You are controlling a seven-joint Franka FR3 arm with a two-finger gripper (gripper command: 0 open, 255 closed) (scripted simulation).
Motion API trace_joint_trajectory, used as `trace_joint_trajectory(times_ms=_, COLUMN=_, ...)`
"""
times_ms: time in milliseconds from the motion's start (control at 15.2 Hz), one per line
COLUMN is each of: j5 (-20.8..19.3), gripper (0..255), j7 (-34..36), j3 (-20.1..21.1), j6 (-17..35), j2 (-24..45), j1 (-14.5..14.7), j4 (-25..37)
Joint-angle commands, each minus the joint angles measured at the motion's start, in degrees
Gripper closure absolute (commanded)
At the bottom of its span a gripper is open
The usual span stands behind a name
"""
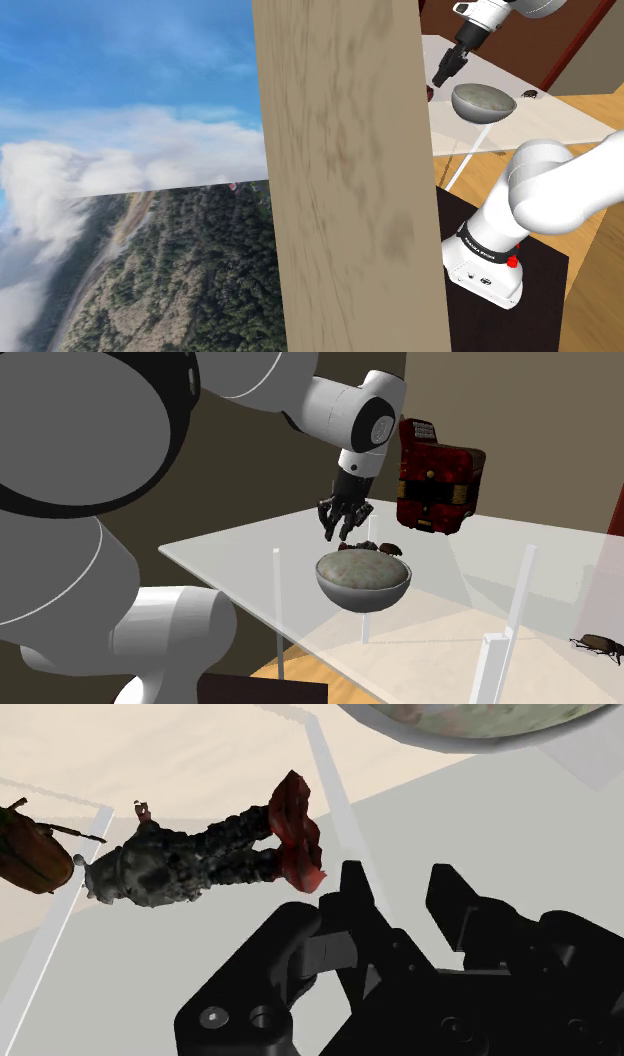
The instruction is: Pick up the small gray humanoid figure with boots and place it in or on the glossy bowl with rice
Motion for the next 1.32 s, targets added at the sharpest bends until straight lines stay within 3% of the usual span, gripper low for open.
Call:
trace_joint_trajectory(times_ms=0, j5=0.46, gripper=0, j7=3.98, j3=0.55, j6=1.45, j2=2.99, j1=0.04, j4=0.97)
trace_joint_trajectory(times_ms=264, j5=2.80, gripper=0, j7=18.75, j3=1.32, j6=4.97, j2=16.17, j1=0.14, j4=6.93)
trace_joint_trajectory(times_ms=594, j5=7.77, gripper=0, j7=34.02, j3=-0.80, j6=4.14, j2=34.46, j1=-0.43, j4=18.12)
trace_joint_trajectory(times_ms=1254, j5=9.44, gripper=0, j7=32.80, j3=-0.98, j6=9.80, j2=36.47, j1=-0.68, j4=13.78)
